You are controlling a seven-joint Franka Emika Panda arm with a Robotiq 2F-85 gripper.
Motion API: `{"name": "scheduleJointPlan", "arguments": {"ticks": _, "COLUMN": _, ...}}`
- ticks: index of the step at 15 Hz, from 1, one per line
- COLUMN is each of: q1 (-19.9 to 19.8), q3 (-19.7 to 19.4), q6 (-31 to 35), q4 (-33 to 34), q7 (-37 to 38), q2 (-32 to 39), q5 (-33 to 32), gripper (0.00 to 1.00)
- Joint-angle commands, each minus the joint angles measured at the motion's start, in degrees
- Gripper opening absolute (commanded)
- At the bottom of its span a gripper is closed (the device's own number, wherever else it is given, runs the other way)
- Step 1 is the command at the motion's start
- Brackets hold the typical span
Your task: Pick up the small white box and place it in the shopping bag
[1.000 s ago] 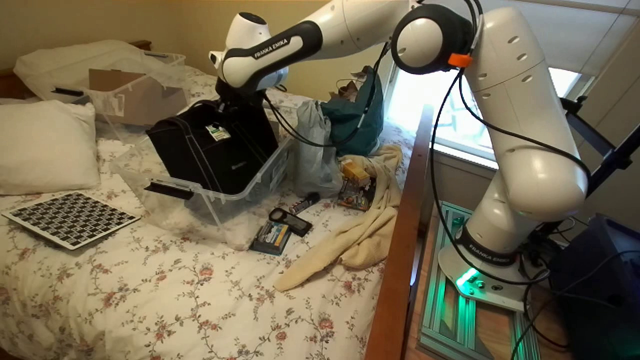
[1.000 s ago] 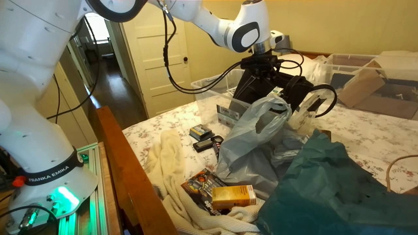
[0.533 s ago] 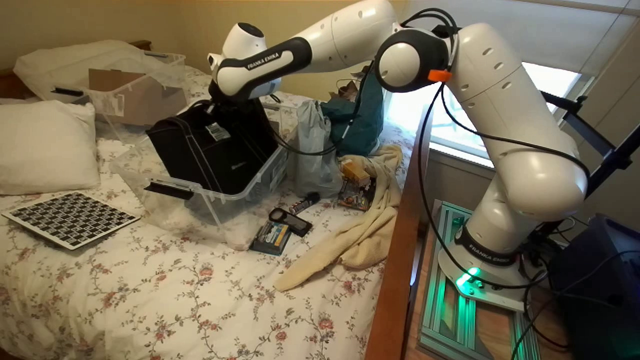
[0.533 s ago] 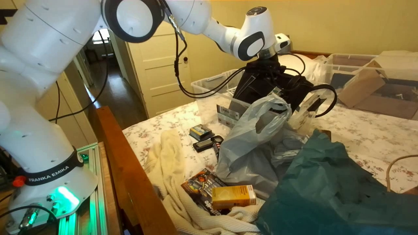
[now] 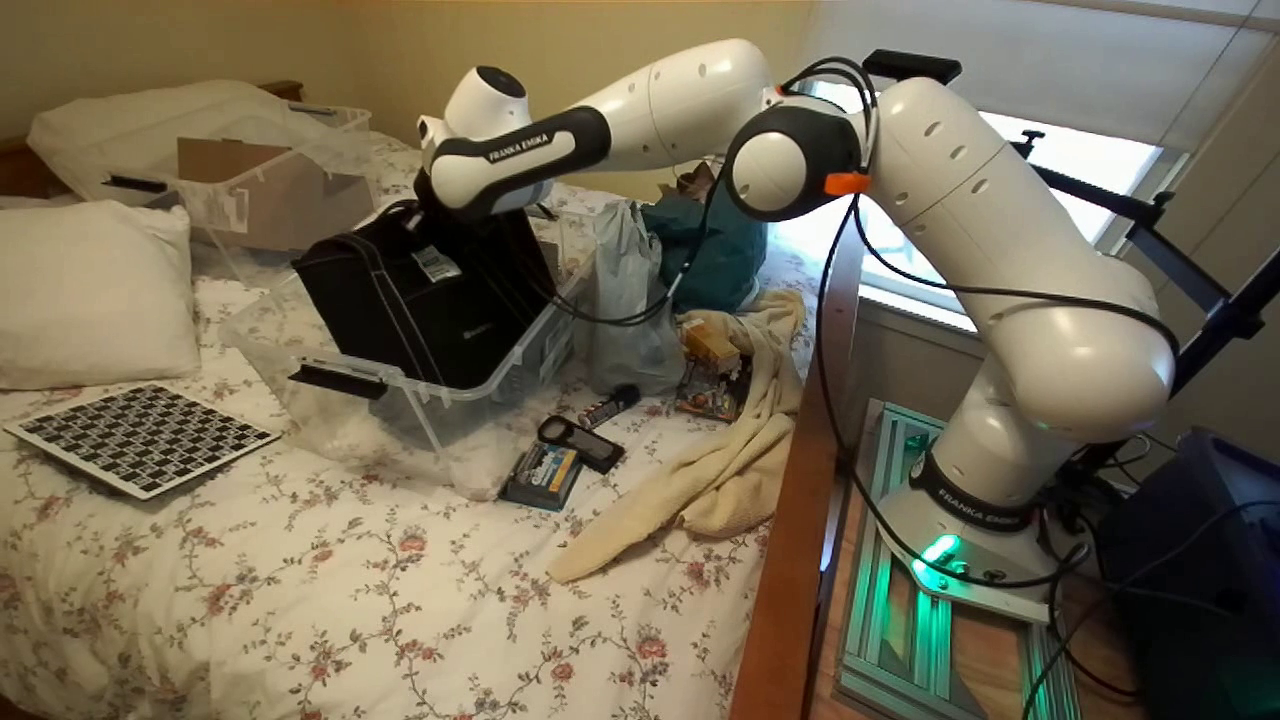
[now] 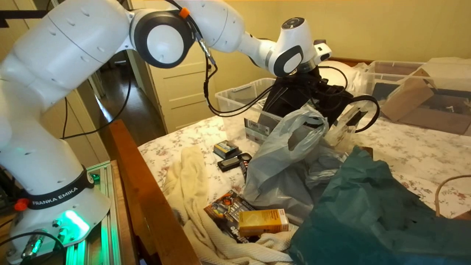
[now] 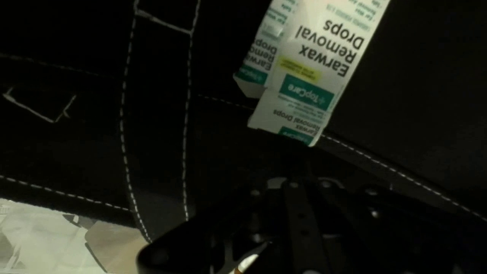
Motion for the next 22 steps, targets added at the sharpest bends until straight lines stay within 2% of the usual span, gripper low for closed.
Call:
{"name": "scheduleJointPlan", "arguments": {"ticks": 1, "q1": 0.67, "q3": -1.87, "q6": -2.33, "q4": 4.08, "q7": 2.5, "q2": 1.93, "q5": -1.64, "gripper": 0.0}}
{"name": "scheduleJointPlan", "arguments": {"ticks": 12, "q1": 0.24, "q3": -2.08, "q6": -16.13, "q4": 4.09, "q7": -0.91, "q2": 0.64, "q5": -1.82, "gripper": 0.0}}
{"name": "scheduleJointPlan", "arguments": {"ticks": 15, "q1": 0.25, "q3": -2.57, "q6": -15.39, "q4": 3.41, "q7": -0.45, "q2": -0.25, "q5": -1.97, "gripper": 0.0}}
{"name": "scheduleJointPlan", "arguments": {"ticks": 16, "q1": 0.38, "q3": -3.1, "q6": -14.06, "q4": 2.6, "q7": 0.07, "q2": -1.0, "q5": -2.29, "gripper": 0.04}}
{"name": "scheduleJointPlan", "arguments": {"ticks": 17, "q1": 0.35, "q3": -3.3, "q6": -12.88, "q4": 1.56, "q7": 0.05, "q2": -1.96, "q5": -2.46, "gripper": 0.27}}
{"name": "scheduleJointPlan", "arguments": {"ticks": 19, "q1": 0.43, "q3": -3.9, "q6": -11.25, "q4": 0.0, "q7": 0.1, "q2": -3.67, "q5": -3.09, "gripper": 0.31}}
{"name": "scheduleJointPlan", "arguments": {"ticks": 22, "q1": -0.1, "q3": -3.45, "q6": -12.1, "q4": -3.17, "q7": -1.35, "q2": -7.17, "q5": -3.26, "gripper": 0.5}}
